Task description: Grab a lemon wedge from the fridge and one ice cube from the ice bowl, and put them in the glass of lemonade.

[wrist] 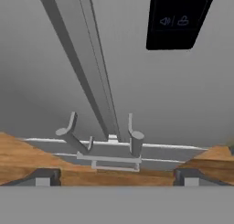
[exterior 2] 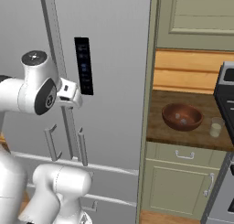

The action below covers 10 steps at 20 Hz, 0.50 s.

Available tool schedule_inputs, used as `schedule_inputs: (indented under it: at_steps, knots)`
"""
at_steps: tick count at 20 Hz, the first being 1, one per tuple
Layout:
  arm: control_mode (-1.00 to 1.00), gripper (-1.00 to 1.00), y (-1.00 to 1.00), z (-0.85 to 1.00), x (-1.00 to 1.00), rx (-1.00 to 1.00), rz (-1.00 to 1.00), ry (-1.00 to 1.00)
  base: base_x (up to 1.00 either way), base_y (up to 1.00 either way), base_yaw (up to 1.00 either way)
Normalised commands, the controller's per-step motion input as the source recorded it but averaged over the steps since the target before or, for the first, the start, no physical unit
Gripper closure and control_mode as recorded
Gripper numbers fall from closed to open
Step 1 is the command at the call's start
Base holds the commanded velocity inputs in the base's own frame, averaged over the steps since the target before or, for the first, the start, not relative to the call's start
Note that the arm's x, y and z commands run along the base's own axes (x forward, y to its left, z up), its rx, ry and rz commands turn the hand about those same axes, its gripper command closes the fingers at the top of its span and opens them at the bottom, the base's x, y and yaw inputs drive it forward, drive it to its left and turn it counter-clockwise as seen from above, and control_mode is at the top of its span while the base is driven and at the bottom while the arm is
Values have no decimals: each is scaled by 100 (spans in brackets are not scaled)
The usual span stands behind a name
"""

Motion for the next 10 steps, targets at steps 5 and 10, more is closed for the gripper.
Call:
schedule_inputs:
  at_steps: [5,10]
  knots:
    - [-100,-100,14,0,-15,2,0,-18,0,0,0]
    - [-100,-100,4,0,-25,3,0,-19,0,0,0]
